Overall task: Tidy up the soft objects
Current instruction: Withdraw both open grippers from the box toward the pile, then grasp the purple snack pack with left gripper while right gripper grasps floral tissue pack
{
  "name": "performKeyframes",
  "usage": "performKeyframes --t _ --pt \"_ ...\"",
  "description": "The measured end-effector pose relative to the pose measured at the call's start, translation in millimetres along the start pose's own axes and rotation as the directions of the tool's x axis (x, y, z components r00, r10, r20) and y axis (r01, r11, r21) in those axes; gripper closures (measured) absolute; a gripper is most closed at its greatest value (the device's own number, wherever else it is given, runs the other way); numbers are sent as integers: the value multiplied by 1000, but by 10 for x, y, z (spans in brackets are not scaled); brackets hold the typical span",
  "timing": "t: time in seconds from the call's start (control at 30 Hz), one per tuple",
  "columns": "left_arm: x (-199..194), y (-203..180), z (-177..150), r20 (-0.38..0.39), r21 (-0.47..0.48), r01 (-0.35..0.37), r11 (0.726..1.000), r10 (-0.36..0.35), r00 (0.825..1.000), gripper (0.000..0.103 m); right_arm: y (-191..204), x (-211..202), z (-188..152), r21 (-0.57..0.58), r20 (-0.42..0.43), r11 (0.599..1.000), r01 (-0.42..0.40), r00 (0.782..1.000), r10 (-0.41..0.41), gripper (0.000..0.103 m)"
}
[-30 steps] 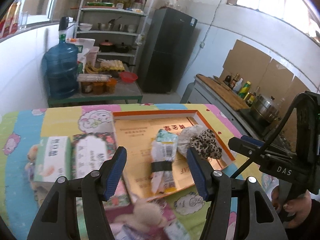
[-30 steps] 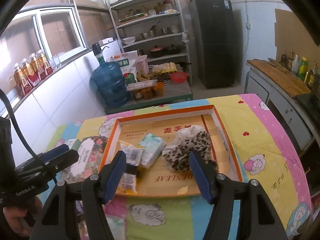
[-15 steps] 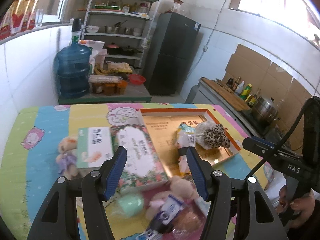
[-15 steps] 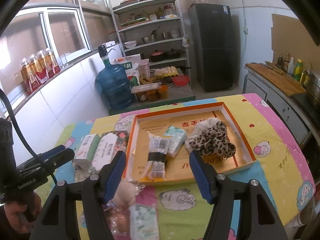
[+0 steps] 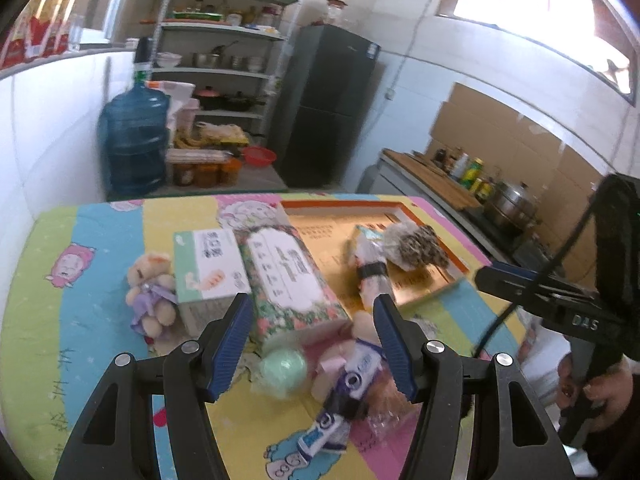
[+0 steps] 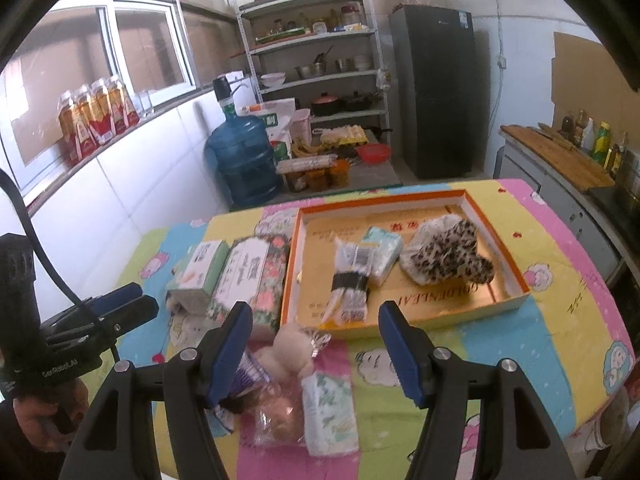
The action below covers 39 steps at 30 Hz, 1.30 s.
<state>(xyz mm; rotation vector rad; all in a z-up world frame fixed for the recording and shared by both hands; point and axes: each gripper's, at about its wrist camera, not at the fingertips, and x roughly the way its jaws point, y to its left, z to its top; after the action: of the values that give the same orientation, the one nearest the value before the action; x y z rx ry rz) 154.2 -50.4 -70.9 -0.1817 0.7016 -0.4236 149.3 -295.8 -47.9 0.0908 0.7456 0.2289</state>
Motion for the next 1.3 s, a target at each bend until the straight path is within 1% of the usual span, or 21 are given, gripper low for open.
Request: performKeyframes --t 0.13,0.27,0.4,0.5,0.6,0.67,0.8,0.97,1.13,1.2,1.3 --pt "50 -22 -171 -40 42 70 997 -68 997 39 26 101 -152 4 -44 1000 -6 999 7 37" --pt "101 -72 -346 -63 83 92 992 -87 994 39 -10 219 -300 13 -91 1000 -3 996 4 37" --pt "176 -90 -476 -85 97 122 988 -114 990 39 -53 303 -395 18 -125 1000 -9 992 11 37" --pt "238 -112 -561 -103 109 159 981 -148 984 39 -71 355 -455 13 -151 1000 -7 989 9 37" --pt "323 -150 -659 -127 133 194 972 -177 976 39 -84 392 -496 15 -168 1000 -24 985 26 37" --pt "391 -150 -708 -147 133 211 968 -191 971 39 -86 423 -532 5 -184 1000 -29 982 30 37" --pt "494 -133 -765 -171 131 219 967 -196 966 39 -115 470 -594 3 -214 999 -36 976 36 37" --pt "588 -119 -802 -187 115 230 966 -206 960 39 -190 482 -631 26 -227 998 -49 972 54 37" --pt "679 -105 -804 -211 107 235 966 -209 955 39 -238 523 -663 53 -246 996 -76 965 86 37" --pt "717 -90 -812 -228 94 236 967 -209 951 39 -234 537 -673 53 -252 995 -88 963 99 37" --pt "755 -78 -819 -231 80 232 969 -208 950 40 -203 549 -687 38 -257 994 -100 961 107 37"
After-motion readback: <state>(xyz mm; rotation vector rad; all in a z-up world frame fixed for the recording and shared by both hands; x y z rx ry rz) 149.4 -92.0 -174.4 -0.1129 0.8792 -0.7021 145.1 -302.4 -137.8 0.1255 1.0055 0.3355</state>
